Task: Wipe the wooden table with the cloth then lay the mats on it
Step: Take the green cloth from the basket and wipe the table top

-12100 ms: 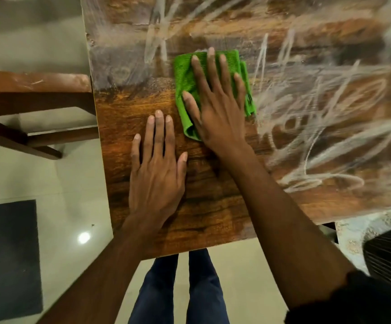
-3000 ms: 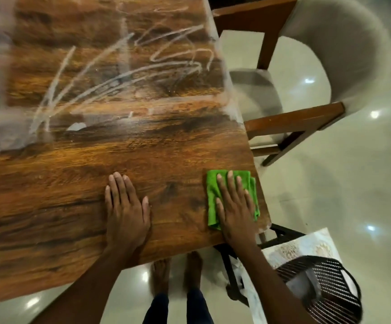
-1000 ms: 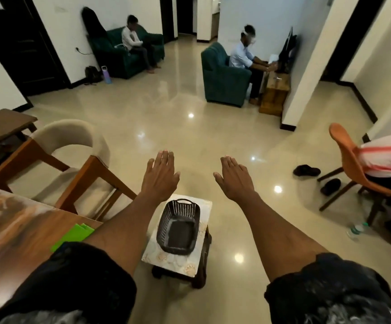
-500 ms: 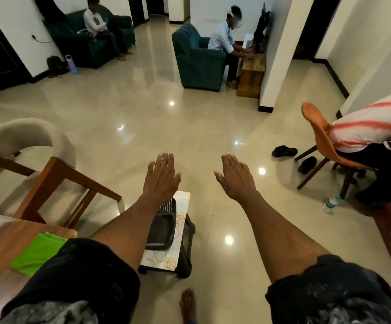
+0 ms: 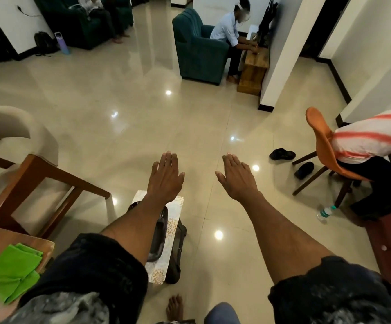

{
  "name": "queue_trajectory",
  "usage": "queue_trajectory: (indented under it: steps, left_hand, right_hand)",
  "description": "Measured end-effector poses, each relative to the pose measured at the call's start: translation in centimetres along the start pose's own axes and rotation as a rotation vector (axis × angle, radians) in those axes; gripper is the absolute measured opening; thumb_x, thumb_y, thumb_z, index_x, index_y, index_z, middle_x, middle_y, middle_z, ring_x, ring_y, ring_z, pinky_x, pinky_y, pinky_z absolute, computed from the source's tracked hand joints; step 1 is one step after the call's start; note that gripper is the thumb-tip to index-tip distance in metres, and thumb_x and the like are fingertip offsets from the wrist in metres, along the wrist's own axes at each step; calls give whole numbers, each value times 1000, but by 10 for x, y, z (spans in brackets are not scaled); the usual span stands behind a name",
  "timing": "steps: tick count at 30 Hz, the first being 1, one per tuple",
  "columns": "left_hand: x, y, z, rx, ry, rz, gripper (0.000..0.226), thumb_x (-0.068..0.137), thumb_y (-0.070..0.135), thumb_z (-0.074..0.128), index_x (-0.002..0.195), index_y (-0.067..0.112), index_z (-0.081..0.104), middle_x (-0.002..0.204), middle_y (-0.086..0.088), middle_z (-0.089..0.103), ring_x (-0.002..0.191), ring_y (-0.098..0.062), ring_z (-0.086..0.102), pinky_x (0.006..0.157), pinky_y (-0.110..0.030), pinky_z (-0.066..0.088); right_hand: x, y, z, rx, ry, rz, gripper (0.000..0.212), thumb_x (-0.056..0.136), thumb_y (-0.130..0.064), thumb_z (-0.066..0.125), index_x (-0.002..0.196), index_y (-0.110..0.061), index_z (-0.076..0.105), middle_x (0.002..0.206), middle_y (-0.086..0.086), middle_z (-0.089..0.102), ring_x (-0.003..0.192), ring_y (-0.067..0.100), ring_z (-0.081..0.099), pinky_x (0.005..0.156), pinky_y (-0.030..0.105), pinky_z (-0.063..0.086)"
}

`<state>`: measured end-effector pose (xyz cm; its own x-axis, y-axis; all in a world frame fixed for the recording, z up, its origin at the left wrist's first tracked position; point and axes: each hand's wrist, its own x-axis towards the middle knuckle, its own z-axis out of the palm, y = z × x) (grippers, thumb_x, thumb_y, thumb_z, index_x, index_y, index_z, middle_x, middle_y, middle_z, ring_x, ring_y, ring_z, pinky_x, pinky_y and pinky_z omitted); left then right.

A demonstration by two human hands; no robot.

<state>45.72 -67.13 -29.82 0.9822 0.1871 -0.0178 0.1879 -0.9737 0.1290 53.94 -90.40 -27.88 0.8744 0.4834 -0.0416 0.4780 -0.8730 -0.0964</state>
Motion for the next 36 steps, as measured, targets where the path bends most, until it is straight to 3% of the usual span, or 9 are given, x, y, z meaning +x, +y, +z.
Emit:
queue_trajectory:
  steps: [12, 23, 36]
  left_hand:
    - [88, 19, 11, 34, 17, -103, 69, 114, 40, 35, 167, 2, 15, 176, -18, 13, 165, -29, 10, 128, -45, 17]
    - [177, 51, 5, 46, 19, -257, 70, 114, 41, 30, 168, 2, 9, 177, -18, 9, 165, -29, 6, 129, -46, 14]
    - [249, -6, 26, 8, -11, -400, 69, 114, 40, 36, 167, 1, 16, 175, -20, 16, 164, -31, 13, 128, -48, 18]
  right_hand:
    - [113, 52, 9, 1, -37, -139, 61, 115, -44, 34, 161, -5, 28, 174, 15, 24, 164, 28, 18, 126, 43, 26]
    - [226, 102, -1, -18, -62, -297, 64, 115, -46, 30, 165, -6, 22, 176, 14, 20, 165, 27, 14, 128, 41, 22]
    - [332, 71, 23, 5, -169, -437, 65, 115, -45, 31, 165, -4, 20, 176, 15, 20, 165, 28, 14, 129, 42, 22]
